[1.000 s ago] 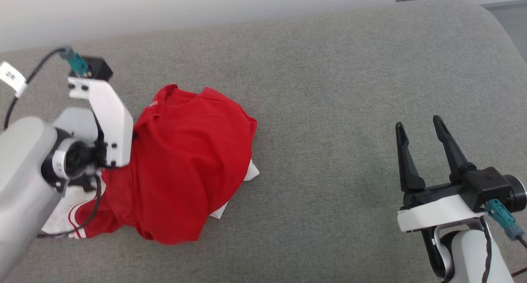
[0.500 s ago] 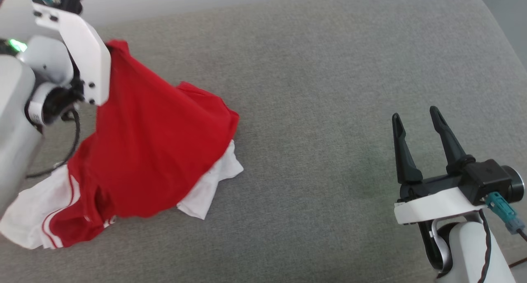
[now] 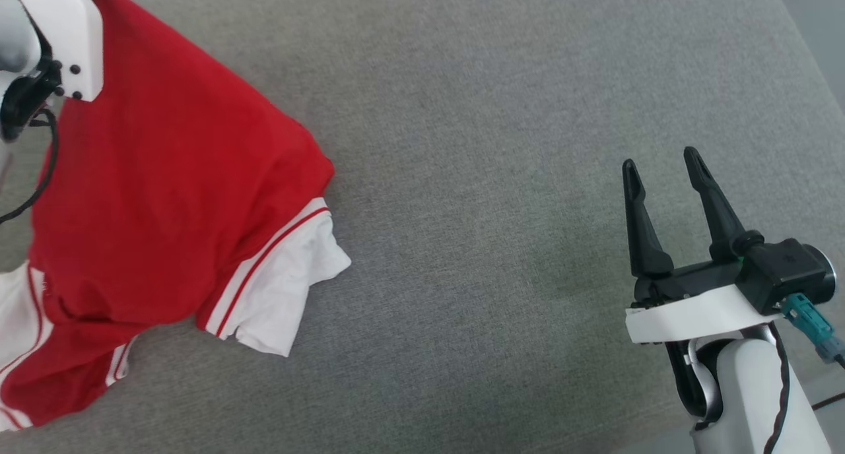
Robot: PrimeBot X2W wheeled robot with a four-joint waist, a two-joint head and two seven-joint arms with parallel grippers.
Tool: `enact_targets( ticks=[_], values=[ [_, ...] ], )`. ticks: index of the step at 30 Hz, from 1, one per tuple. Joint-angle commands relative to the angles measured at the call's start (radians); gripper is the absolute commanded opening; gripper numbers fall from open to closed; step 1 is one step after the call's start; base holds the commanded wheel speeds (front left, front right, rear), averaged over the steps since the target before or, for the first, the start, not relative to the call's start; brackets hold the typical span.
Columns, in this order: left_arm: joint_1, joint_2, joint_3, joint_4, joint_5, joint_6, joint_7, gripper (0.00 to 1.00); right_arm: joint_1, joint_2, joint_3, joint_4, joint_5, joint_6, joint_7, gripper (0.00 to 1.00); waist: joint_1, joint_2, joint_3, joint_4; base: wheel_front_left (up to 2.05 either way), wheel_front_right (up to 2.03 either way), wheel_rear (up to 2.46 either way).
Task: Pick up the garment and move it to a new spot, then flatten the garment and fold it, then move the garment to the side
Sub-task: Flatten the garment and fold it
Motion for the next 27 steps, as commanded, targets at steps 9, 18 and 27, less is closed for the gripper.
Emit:
enact_targets(
  ticks=[9,18,27],
  values=[
    [-0.019,-0.024,-0.040,0.149,-0.037,-0.024,0.073,0.00,-0.036,0.001,0.015,-0.011,0.030,0.000,-0.005,1.00,0.0000,0.0000,0.090,-0.045,0.00,0.00,0.00],
    [0.018,-0.034,-0.066,0.192,-0.135,-0.025,0.211,0.40,-0.048,0.001,0.018,-0.006,0.033,0.000,-0.005,1.00,0.0000,0.0000,0.106,-0.027,0.00,0.00,0.00],
    [0.012,-0.055,-0.077,0.105,-0.200,-0.025,0.170,1.00,-0.021,0.000,0.010,0.007,-0.021,0.000,-0.005,1.00,0.0000,0.0000,0.017,0.049,0.00,0.00,0.00]
  ],
)
